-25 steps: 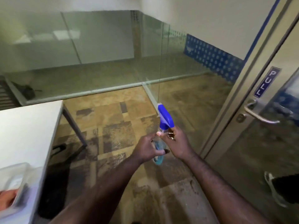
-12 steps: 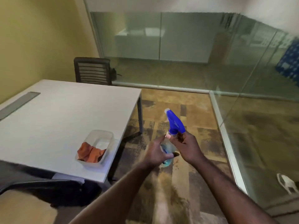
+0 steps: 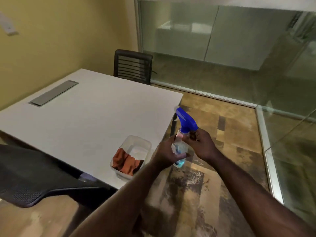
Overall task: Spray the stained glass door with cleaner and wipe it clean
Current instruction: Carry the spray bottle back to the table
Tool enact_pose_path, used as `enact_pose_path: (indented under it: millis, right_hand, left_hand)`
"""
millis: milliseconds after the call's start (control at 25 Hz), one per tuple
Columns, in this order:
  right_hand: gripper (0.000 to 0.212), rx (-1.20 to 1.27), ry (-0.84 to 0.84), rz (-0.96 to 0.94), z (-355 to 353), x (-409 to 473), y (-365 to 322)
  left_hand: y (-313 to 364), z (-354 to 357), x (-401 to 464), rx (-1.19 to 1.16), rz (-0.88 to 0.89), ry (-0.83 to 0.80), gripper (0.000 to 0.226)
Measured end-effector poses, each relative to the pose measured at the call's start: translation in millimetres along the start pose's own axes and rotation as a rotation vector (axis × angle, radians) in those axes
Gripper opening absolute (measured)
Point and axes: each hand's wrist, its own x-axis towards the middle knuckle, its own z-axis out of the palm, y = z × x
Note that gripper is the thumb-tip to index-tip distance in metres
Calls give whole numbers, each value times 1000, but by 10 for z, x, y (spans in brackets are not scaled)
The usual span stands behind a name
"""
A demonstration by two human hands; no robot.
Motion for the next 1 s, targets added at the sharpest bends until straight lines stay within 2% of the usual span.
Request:
enact_pose_path:
  millis: [320,440,640,840,1000]
  right_hand:
    - [26,-3,-165,20,395,914,164]
    - [31,-61,-237,29,518,1328,326]
    - [36,13,-364,28,763,1851,566]
    - [44,-13,-443,74,1061,2206,845]
    - [36,-11,-495,104,1255,2387,1024]
  left_hand:
    - [-454,-251,587,68,-122,63,67]
    - [-705,-252,858,103,-216,104,69]
    - [-1106,-257,1180,152,-365,164,74]
    - [-1421,-270,1384,177,-515,166,80]
    - [-1586,-258,1461,167,-560,222,78]
